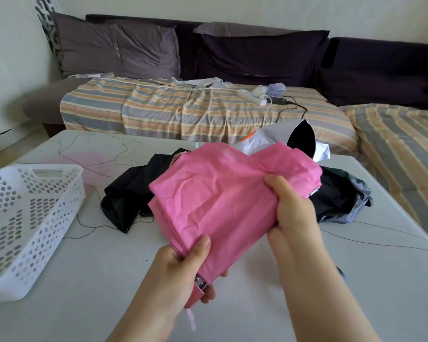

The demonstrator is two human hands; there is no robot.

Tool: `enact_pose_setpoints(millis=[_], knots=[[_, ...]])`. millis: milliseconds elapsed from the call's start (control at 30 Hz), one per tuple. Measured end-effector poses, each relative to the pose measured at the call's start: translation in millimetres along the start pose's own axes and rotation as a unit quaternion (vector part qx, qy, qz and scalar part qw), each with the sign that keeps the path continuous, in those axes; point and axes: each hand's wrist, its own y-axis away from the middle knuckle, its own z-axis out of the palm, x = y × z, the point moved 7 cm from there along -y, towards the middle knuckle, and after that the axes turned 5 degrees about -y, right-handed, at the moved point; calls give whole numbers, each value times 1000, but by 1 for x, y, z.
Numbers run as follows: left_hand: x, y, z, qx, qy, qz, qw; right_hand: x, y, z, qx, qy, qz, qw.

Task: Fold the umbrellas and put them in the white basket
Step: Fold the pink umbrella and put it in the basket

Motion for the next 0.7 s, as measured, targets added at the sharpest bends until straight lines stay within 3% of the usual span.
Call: enact_pose_setpoints(millis=[100, 233, 367, 567, 700], knots=[[-6, 1, 0, -18, -29, -22, 999, -2, -5, -8, 9, 9, -1, 1000], [-22, 1, -3, -39, -95, -118, 988, -5, -3, -13, 25, -9, -33, 999], [-15, 5, -1, -71, -168, -68, 981, -8, -3, -12, 8, -19, -37, 999], [-11, 0, 1, -62, 14, -56, 996, 0, 0, -3, -33, -55, -24, 998], [-8, -3, -3, -2, 35, -34, 999, 5, -4, 3, -89, -58, 21, 994]])
